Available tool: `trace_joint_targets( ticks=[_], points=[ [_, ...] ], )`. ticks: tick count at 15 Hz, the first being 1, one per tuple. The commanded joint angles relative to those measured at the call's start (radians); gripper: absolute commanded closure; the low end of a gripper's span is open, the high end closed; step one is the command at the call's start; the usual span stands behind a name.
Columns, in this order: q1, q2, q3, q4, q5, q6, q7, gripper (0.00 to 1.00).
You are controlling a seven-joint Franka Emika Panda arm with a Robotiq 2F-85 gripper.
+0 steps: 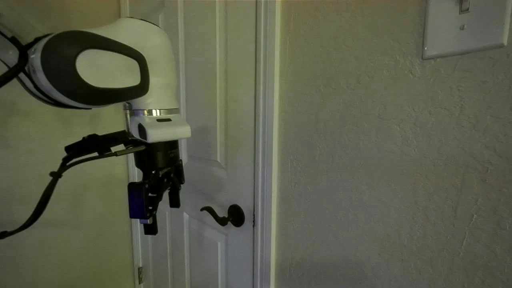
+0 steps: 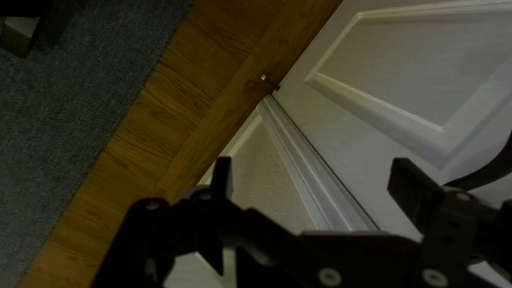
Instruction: Open the door
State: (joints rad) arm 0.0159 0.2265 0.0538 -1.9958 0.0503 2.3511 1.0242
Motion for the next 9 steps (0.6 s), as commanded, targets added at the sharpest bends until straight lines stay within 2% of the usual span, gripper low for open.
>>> trace_joint_targets(
  ticks=[1,5,9],
  points=[
    [0.026,0.0,-0.026,0.001,0.009,-0.002,-0.006,0.0],
    [0.03,0.038,-0.024,0.028,0.032,0.021,0.019,0.0],
    [0.063,0.127,-0.037,0.105,0.025,0.086,0.117,0.0]
  ],
)
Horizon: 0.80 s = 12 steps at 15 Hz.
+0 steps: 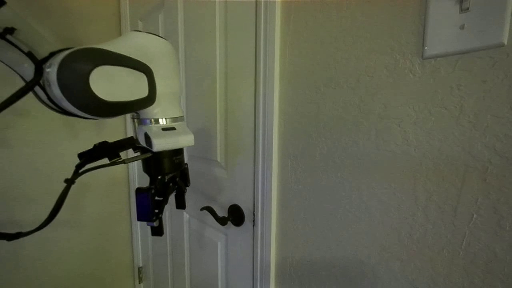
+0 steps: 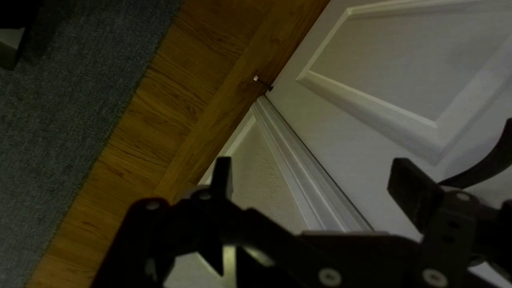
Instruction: Open the door
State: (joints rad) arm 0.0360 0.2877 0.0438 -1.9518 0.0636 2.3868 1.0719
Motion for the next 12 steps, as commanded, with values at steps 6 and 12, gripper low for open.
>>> trace_joint_targets(
  ticks=[6,12],
  points=[
    [0.085,0.174,-0.04,0.169,0.04,0.124,0.17,0.0],
    [0.102,0.234,-0.061,0.231,0.044,0.212,0.243,0.01]
  ],
)
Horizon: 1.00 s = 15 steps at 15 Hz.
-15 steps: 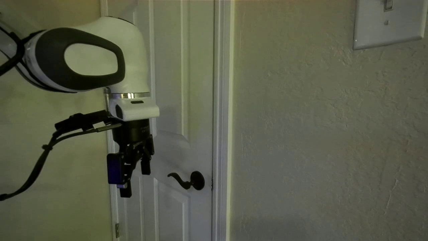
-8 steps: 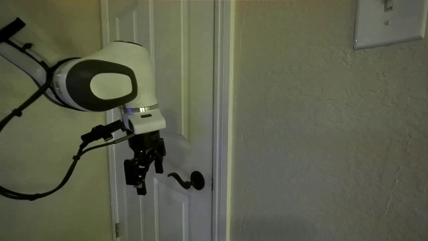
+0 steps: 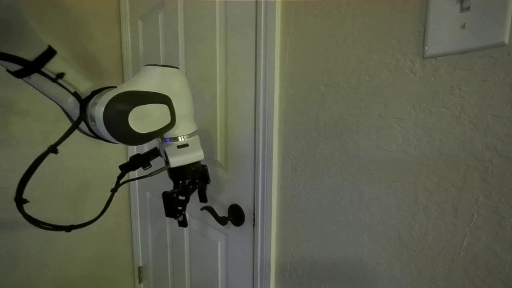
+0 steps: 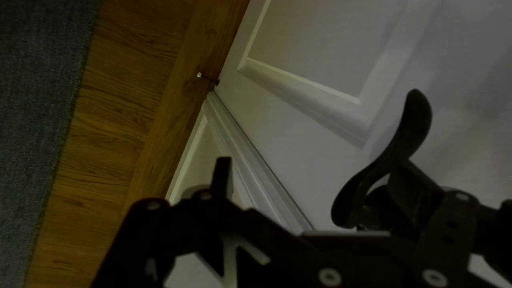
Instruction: Open the door
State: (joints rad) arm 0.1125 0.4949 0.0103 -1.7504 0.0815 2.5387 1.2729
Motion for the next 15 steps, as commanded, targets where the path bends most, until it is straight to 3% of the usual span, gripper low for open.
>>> trace_joint_targets(
  ticks=[1,10,11,12,15],
  points=[
    [0.022,0.039,-0.023,0.043,0.035,0.077,0.037,0.0],
    [0.005,0.179,0.015,0.206,0.115,0.075,-0.022,0.0],
    [0.004,0.192,0.017,0.223,0.119,0.075,-0.027,0.25],
    [0.005,0.203,0.017,0.238,0.122,0.074,-0.03,0.26],
    [0.009,0.223,0.014,0.271,0.122,0.072,-0.034,0.46]
  ],
)
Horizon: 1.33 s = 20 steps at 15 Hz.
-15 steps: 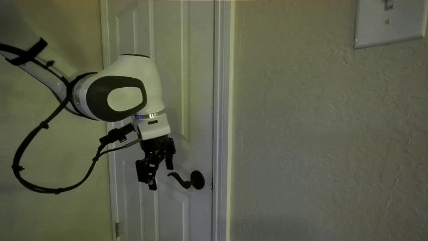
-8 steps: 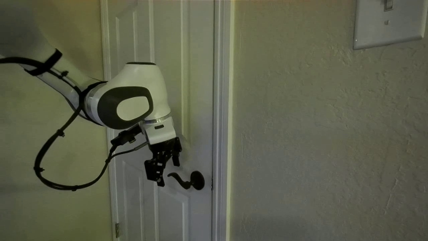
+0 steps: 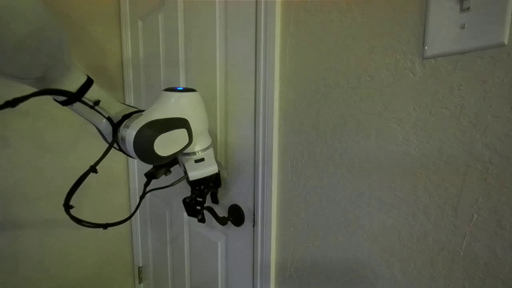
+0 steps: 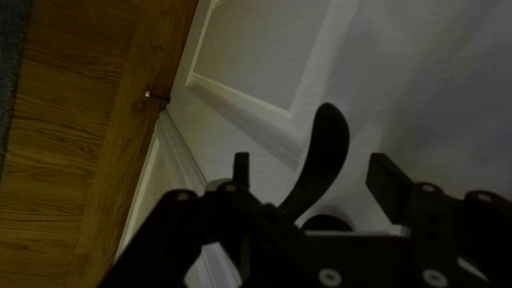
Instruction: Open the door
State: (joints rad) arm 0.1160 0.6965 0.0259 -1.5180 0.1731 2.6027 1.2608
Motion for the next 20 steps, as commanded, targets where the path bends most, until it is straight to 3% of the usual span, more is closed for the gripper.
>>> trace_joint_targets(
  ticks=[1,7,14,16,20],
  points=[
    [0.007,0.023,-0.002,0.045,0.03,0.008,-0.023,0.53],
    [0.01,0.024,-0.004,0.054,0.025,-0.027,-0.024,0.88],
    [0.002,0.125,-0.026,0.097,0.006,-0.059,-0.034,0.86],
    [-0.002,0.173,-0.035,0.117,0.001,-0.075,-0.04,0.92],
    [0.003,0.203,-0.074,0.105,-0.015,-0.089,-0.058,0.9]
  ],
)
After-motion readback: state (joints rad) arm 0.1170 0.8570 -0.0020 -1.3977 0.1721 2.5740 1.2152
